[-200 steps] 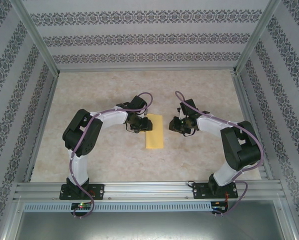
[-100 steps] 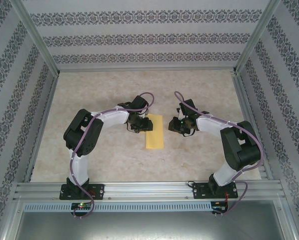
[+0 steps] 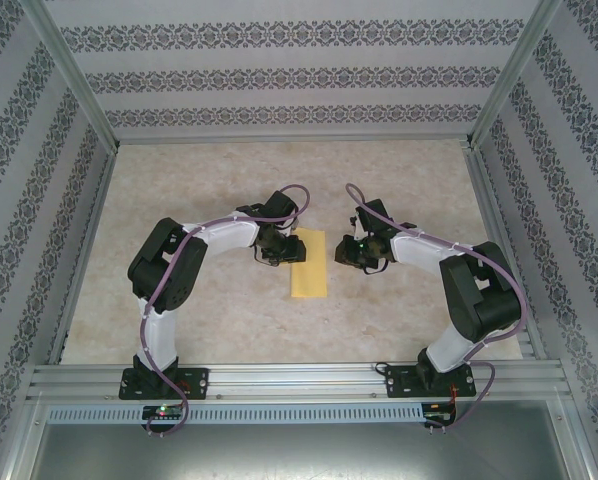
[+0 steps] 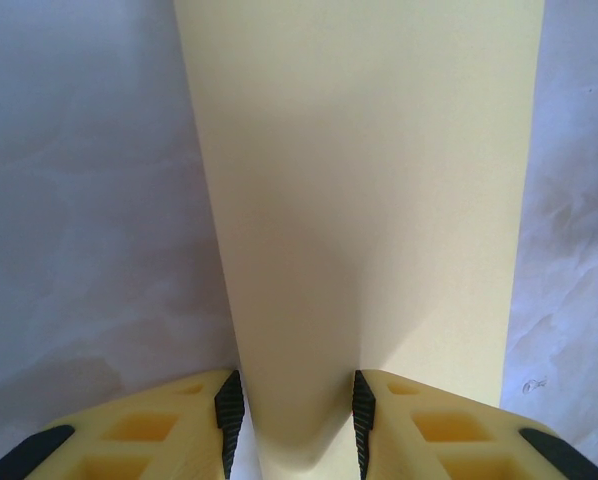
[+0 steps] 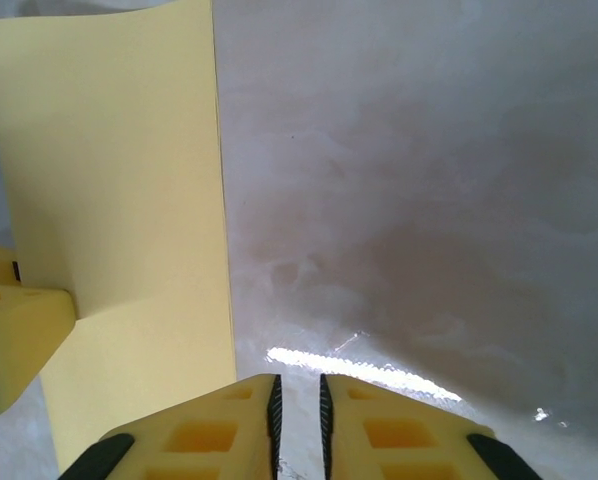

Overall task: Fold a paper plane with a square sheet of paper (fold left side to right side)
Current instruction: First fold in half a square sheet of paper at the center of the table, then hold the square sheet of paper at the center of the table, then first fold the square sheet of paper in half at the center of the table.

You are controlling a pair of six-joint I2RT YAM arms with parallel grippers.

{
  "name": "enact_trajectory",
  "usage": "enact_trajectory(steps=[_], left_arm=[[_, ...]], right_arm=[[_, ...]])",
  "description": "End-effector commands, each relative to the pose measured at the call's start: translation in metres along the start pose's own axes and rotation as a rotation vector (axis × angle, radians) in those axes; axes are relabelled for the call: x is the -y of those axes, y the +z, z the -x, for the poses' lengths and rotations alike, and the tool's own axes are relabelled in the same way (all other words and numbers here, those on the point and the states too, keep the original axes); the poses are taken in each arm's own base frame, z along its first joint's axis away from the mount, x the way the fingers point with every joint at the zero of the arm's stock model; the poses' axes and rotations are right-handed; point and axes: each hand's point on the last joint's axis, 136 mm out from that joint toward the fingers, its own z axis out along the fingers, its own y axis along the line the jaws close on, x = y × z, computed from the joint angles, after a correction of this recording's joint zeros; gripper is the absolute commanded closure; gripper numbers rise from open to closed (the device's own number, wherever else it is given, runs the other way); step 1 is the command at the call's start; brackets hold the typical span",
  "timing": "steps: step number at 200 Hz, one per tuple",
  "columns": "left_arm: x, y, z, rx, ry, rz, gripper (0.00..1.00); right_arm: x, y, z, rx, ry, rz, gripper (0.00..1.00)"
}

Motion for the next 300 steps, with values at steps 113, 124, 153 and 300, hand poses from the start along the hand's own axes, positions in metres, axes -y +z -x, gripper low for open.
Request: enact_trajectory(steps=[113,124,153,300], left_arm=[[-0.01,0.025,-0.023,-0.076,0.023,0.063,0.61],[-0.01,0.025,-0.023,-0.076,0.022,0.063,0.61],[-0.01,0.025,-0.023,-0.077,0.022,0.064,0.61],[0.019,-0.075,0.016,0.145,0.107,0.013,0.5]], right_arm=[[-0.042,0.032,-0.009,-0.085,-0.037,0.109,0.99],[-0.041,0.035,-0.01,-0.091,-0.037,0.103,0.98],[-0.034,0.04,-0.013,-0.104,-0.035,0.069,0.99],[-0.005,0.047,-0.034,-0.197,-0.039,-0.049,0.99]])
